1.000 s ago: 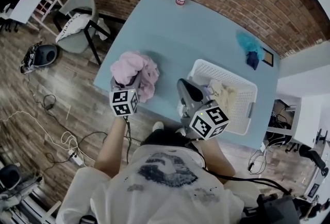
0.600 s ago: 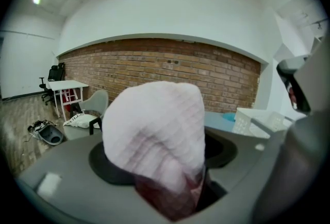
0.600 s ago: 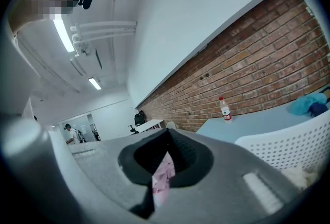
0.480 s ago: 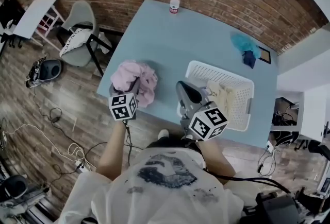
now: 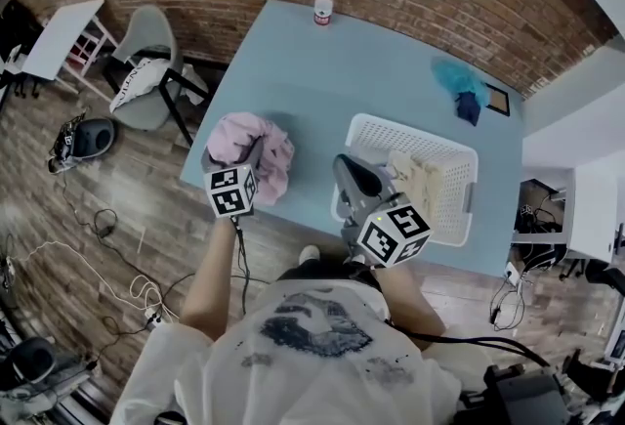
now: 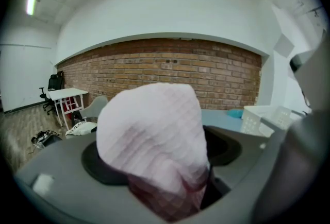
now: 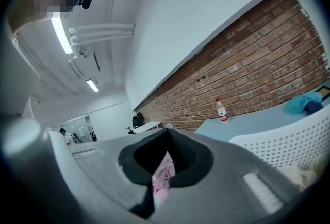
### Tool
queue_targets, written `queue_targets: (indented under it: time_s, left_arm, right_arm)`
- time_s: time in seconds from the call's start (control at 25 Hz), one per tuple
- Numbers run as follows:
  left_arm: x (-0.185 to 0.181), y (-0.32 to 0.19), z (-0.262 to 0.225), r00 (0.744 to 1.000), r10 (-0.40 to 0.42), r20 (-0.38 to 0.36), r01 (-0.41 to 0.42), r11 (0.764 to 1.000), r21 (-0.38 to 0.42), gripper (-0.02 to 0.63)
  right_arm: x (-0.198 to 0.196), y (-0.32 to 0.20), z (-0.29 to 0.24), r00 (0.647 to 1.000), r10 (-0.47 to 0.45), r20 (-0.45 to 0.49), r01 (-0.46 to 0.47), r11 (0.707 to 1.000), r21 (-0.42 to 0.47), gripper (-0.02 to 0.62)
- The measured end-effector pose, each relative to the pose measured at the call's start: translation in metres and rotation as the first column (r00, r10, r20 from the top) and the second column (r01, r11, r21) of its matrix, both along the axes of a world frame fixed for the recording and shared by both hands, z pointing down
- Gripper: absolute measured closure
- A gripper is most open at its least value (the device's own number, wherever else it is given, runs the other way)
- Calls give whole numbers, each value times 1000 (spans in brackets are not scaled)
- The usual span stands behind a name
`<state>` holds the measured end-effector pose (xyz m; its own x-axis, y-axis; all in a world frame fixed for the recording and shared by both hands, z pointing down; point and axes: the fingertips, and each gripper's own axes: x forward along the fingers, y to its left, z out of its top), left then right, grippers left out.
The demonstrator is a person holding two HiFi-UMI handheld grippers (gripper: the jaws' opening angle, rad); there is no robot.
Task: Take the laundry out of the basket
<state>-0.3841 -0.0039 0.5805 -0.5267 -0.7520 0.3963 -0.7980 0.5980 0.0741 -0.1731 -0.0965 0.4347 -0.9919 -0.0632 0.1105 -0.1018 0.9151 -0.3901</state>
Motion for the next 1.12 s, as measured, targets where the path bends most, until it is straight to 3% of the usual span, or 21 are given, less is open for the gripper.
queue_targets:
  time_s: [0.36, 1.12]
  left_arm:
    - [-11, -37, -20, 999, 42, 7, -42, 998, 46, 195]
    - [36, -115, -29, 975, 222, 23, -223, 972, 76, 195]
  right_arm:
    - [0, -14, 1, 1000, 19, -4, -19, 1000, -3, 598]
    - [14, -48, 6, 996, 84, -8, -84, 996, -15, 598]
